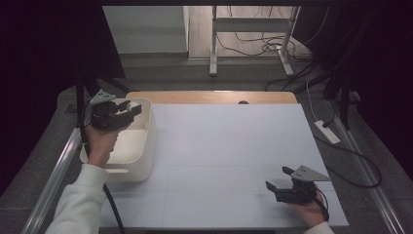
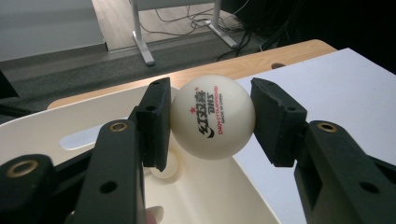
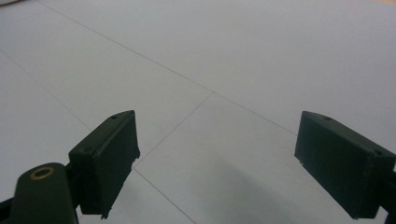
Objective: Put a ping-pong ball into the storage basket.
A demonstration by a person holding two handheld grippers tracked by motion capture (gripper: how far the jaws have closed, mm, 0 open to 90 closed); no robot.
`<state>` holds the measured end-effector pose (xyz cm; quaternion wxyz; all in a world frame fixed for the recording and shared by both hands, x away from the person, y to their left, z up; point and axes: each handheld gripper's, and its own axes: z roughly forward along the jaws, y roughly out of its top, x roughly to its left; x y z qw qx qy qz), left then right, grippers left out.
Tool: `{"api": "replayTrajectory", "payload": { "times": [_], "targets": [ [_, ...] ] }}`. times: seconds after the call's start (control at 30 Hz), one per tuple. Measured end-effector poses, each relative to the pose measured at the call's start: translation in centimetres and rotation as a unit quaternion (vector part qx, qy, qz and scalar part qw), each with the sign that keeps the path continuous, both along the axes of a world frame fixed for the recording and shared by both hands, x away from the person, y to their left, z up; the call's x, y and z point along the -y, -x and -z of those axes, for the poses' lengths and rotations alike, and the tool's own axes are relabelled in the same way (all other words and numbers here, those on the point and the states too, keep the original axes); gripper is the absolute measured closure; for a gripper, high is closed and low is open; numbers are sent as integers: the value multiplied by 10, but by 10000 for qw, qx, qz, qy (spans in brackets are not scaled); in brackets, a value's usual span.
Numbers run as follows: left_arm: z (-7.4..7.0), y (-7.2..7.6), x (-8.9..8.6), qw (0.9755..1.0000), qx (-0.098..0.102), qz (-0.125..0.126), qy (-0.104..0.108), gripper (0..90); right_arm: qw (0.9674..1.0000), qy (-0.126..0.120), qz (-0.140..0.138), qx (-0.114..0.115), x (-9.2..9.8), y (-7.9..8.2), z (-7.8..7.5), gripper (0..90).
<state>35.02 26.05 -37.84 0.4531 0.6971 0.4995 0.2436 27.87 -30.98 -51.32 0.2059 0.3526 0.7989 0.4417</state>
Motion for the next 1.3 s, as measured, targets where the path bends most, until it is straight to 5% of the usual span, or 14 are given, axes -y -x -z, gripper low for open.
{"api": "replayTrajectory", "payload": {
  "times": [1.3],
  "targets": [
    [29,-22,-2,9967,-722,-228,-295,509,10000,11,11,-1,1,0,0,133]
  ]
}}
